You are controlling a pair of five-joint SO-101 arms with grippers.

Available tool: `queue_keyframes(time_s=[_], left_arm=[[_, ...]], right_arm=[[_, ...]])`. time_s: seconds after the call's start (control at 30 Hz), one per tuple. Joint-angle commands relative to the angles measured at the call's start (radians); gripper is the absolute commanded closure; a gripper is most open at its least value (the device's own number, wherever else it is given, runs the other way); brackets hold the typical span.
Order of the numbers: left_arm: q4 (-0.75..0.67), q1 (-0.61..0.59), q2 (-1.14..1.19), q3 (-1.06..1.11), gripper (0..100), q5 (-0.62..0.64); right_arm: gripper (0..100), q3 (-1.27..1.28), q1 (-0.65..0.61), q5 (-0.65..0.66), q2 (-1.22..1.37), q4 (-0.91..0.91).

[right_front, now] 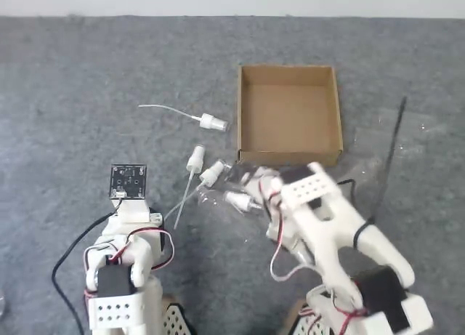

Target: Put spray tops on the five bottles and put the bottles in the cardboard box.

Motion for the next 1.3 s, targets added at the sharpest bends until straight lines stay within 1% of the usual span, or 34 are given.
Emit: queue_keyframes(time_s=[0.0,0.17,0.43,0.57,0.77,0.93,1.07,1.27], left_arm=[[-0.003,-0.005,-0.015,-0.007,99,0.008],[-0.003,-0.005,-0.015,-0.007,99,0.008],[-0.003,-0.005,-0.015,-0.007,99,0.008],[-0.003,-0.005,-0.015,-0.007,99,0.008],[-0.003,-0.005,-0.015,-0.007,99,0.008],[-0.003,-0.005,-0.015,-0.007,99,0.008],[-0.003,-0.005,-0.015,-0.007,99,0.008],[-0.003,-0.005,-0.015,-0.007,99,0.008]], right_arm=[[99.3,-0.155,0.111,-0.008,0.021,-0.013],[99.0,-0.269,0.170,-0.008,0.044,-0.010],[99.0,-0.376,0.163,-0.011,0.033,0.007],[99.0,-0.431,0.127,-0.014,0.033,0.044],[99.0,-0.511,0.039,-0.017,0.044,0.064],[99.0,-0.592,-0.030,-0.098,0.045,0.058],[99.0,-0.663,-0.074,-0.115,0.058,0.053],[99.0,-0.870,-0.120,-0.207,0.229,0.059]])
